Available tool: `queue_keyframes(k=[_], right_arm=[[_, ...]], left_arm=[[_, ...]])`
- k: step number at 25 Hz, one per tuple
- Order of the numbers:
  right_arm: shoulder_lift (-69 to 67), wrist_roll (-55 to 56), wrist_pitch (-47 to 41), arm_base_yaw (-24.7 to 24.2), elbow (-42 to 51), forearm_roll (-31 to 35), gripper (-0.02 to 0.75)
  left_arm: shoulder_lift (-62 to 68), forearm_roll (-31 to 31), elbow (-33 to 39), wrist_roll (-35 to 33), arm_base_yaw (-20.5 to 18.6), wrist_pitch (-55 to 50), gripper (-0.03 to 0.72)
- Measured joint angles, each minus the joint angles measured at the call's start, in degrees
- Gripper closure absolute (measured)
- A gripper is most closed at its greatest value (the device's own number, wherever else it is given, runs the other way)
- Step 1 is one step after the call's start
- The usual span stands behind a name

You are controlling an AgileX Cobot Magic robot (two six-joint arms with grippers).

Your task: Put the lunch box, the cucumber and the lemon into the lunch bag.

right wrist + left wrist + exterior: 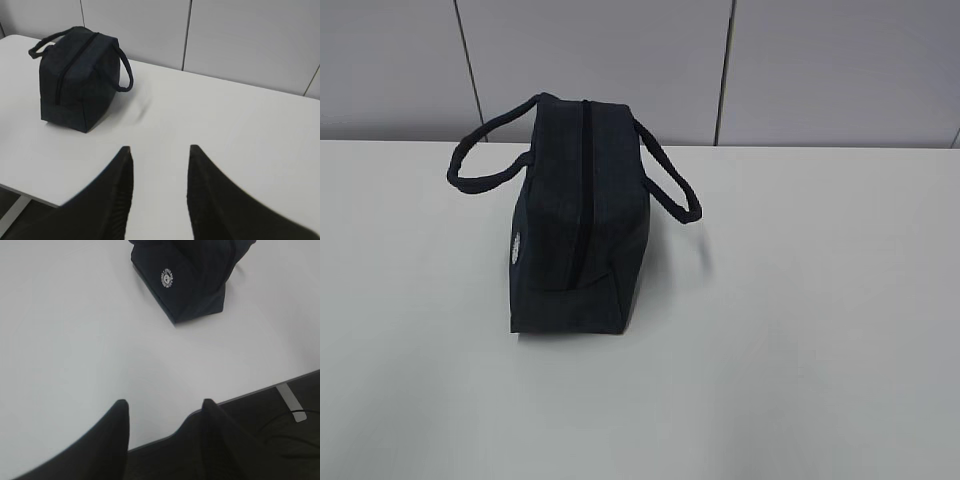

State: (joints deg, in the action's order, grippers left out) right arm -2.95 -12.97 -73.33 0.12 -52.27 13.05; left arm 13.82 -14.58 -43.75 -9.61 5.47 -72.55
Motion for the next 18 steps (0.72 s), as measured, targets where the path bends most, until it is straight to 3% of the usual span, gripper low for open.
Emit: queue_keyframes(k=[9, 18], right_arm=[[4.02, 1.82, -0.08, 0.0, 15.38, -1.15, 0.461], [4.02, 2.17, -0.08, 0.0, 20.09, -2.58, 0.461]], left_arm=[[-12.32, 4.49, 3.59, 0.0, 0.0, -0.28, 0.377], [-13.19, 5.68, 9.05, 0.13, 0.0, 0.07, 0.377]])
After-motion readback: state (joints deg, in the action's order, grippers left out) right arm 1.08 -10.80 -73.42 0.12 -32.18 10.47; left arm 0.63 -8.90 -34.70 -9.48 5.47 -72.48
